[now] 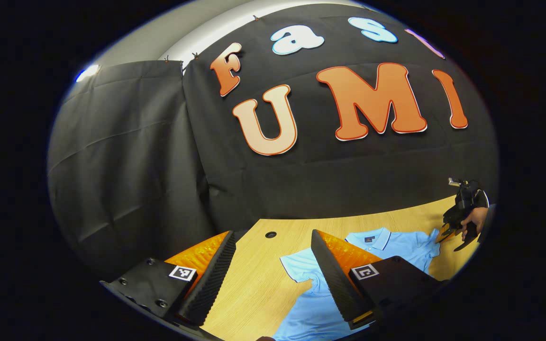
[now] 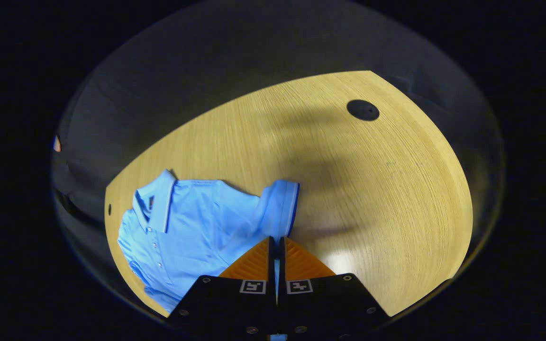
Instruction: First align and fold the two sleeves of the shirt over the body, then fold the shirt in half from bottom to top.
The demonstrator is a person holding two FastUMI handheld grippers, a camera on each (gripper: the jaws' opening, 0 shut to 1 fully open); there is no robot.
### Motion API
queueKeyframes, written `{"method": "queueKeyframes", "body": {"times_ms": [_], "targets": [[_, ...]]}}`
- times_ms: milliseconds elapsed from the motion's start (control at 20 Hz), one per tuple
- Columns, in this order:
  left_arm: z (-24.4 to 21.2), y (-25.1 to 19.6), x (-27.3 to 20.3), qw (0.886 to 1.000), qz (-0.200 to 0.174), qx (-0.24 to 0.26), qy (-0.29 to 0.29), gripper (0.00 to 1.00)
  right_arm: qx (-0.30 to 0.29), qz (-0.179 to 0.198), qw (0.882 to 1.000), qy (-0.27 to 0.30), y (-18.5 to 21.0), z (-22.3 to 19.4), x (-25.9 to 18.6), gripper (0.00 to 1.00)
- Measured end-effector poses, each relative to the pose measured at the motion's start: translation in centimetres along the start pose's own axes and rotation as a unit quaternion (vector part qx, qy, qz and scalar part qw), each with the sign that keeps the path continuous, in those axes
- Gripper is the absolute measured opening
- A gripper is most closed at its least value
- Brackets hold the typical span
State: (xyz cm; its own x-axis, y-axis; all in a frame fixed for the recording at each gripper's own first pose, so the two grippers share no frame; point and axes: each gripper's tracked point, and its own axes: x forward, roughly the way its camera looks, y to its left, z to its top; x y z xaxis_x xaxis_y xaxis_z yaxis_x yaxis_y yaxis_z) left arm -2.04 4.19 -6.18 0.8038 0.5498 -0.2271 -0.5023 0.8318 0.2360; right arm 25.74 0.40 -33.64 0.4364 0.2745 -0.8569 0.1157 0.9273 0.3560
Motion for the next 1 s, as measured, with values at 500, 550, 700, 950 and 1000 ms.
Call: {"method": "queueKeyframes", "body": {"times_ms": [500,550,700,950,1000], "targets": [[-1.9,1.1,2.1,0.999,-0.005,-0.033,0.028,1.0,-0.006,0.107,0.994,0.024,8.5,-2.7,-2.1,0.04],[-2.1,1.0,2.7,0.999,-0.013,-0.039,0.031,1.0,-0.007,0.114,0.993,0.025,9.0,-2.9,-2.3,0.07],[-3.6,0.5,4.8,0.993,-0.05,-0.082,0.062,1.0,-0.02,0.121,0.992,0.011,10.0,-3.1,-3.5,0.14],[-6.5,0.2,9.9,0.977,-0.111,-0.137,0.12,1.0,-0.026,0.101,0.994,-0.036,9.6,-3.2,-6.8,0.38],[-7.1,-0.3,11.0,0.972,-0.129,-0.14,0.134,1.0,-0.027,0.091,0.994,-0.05,9.3,-3.3,-7.6,0.43]]}}
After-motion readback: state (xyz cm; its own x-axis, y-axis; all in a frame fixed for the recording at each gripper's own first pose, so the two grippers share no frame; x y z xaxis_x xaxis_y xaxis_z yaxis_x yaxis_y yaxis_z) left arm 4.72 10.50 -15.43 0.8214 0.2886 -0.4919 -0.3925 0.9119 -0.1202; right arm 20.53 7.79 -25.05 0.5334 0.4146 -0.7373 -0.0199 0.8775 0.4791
